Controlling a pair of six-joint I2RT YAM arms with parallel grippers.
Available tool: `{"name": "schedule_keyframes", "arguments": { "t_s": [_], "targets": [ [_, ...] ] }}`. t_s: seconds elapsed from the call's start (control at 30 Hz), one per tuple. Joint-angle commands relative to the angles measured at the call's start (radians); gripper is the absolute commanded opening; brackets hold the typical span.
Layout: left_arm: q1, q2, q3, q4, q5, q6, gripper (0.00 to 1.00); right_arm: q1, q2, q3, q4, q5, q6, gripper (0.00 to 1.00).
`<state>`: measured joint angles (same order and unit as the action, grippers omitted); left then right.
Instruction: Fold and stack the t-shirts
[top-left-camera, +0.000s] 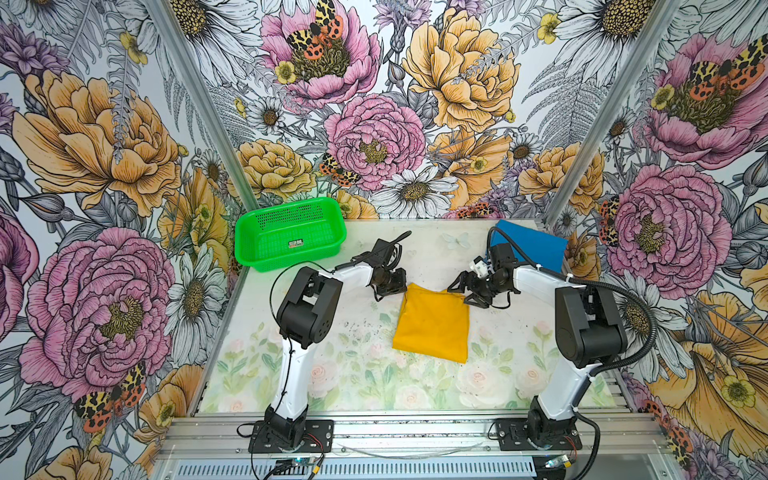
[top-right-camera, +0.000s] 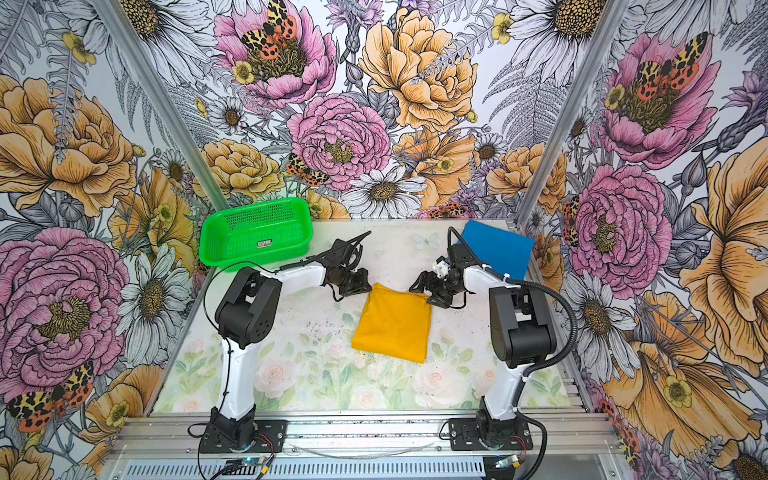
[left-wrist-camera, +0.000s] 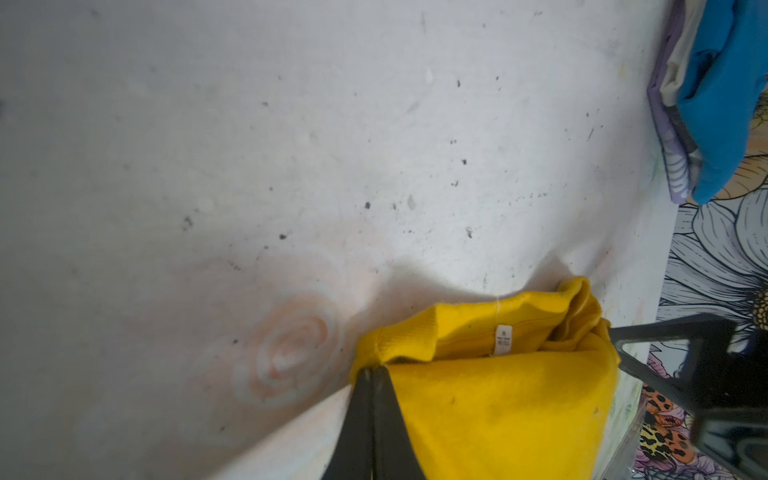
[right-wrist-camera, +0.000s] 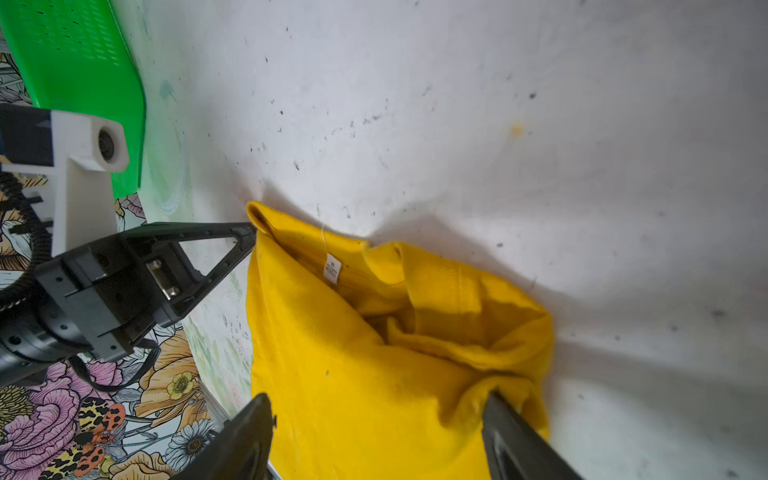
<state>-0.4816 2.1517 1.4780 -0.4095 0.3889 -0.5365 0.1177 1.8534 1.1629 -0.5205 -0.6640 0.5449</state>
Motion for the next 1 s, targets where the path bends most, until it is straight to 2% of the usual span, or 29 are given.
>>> {"name": "schedule_keyframes", "arguments": {
  "t_s": [0.0,0.2,0.47,0.6,0.7,0.83,0.87,0.9,0.97],
  "targets": [
    [0.014,-0.001,-0.049,-0.039,-0.074,0.006,0.00,0.006,0.058,0.043,0.051,0.049,0.039,0.80],
    [0.039,-0.047,-0.090,-0.044,-0.100,0.009,0.00,0.002,0.096,0.040,0.050,0.188,0.085,0.79],
    [0.075,-0.125,-0.128,-0.057,-0.120,0.028,0.00,0.000,0.119,0.032,0.050,0.193,0.084,0.79],
    [0.070,-0.134,-0.119,-0.054,-0.056,0.057,0.00,-0.001,0.093,0.048,0.051,0.180,0.055,0.79],
    [0.044,-0.163,-0.108,-0.048,0.036,0.116,0.02,-0.004,0.017,0.058,0.050,0.190,0.022,0.80],
    [0.014,-0.218,-0.133,-0.048,0.102,0.137,0.53,-0.012,-0.110,0.029,0.047,0.219,0.002,0.84],
    [0.006,-0.233,-0.144,-0.048,0.099,0.136,0.58,-0.013,-0.137,0.016,0.047,0.227,0.001,0.88],
    [-0.002,-0.248,-0.157,-0.048,0.093,0.135,0.63,-0.012,-0.167,-0.002,0.047,0.242,0.008,0.99],
    [-0.014,-0.268,-0.181,-0.049,0.092,0.129,0.68,-0.012,-0.216,-0.039,0.037,0.290,0.028,0.99]
  ]
}}
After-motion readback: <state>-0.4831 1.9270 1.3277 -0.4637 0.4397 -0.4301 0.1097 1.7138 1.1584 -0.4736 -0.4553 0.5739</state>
